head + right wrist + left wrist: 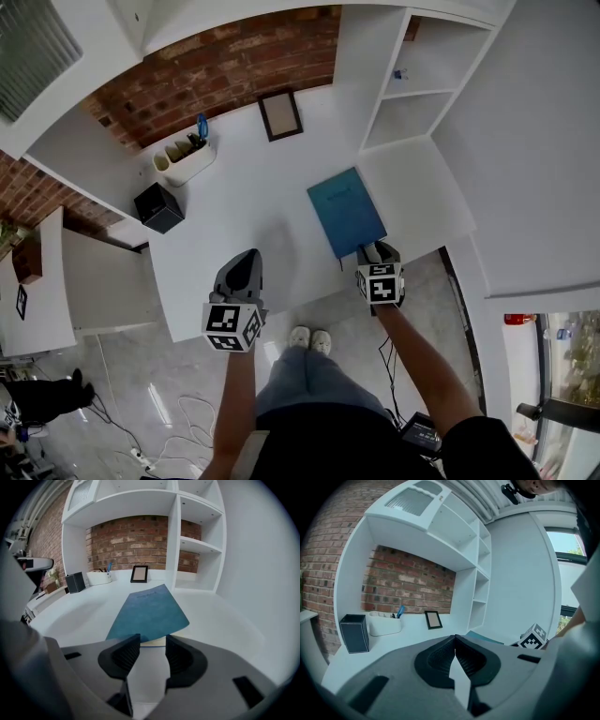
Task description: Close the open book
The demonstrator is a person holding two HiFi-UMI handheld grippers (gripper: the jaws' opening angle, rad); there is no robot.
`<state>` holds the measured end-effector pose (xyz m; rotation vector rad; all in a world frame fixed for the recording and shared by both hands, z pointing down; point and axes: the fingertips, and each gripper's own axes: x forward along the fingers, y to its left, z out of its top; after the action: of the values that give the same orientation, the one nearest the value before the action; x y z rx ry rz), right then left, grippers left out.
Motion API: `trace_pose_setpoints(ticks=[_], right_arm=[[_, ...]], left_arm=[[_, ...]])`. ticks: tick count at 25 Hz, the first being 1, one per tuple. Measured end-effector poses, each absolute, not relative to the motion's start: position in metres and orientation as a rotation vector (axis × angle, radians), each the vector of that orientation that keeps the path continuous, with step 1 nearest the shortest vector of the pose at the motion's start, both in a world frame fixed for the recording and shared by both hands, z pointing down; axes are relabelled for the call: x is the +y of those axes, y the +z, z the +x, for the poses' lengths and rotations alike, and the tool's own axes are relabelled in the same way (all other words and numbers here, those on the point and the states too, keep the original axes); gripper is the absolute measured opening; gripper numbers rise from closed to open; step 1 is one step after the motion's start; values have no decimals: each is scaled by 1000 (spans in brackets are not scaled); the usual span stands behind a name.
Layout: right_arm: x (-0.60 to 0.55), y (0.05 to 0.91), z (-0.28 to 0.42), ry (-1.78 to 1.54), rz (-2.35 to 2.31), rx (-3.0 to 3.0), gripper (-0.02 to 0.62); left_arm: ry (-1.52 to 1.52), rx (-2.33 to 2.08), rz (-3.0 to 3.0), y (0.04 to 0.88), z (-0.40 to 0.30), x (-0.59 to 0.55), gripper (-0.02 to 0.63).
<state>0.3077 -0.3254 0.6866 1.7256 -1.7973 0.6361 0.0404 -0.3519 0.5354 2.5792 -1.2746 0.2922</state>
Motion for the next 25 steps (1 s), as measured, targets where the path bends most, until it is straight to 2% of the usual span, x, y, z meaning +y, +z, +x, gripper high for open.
trace_pose_setpoints(ticks=[8, 17, 25], right_arm=[[-316, 647, 310, 650, 1787, -1911, 155], [-324, 530, 308, 349, 1935, -2102, 135], [-340, 424, 293, 58, 2096, -2231, 17]], left_arm=[[244, -1238, 2620, 524, 53, -360, 9], [142, -1183, 2730, 481, 85, -366, 9], [46, -1226, 2814, 428, 85, -371, 9]])
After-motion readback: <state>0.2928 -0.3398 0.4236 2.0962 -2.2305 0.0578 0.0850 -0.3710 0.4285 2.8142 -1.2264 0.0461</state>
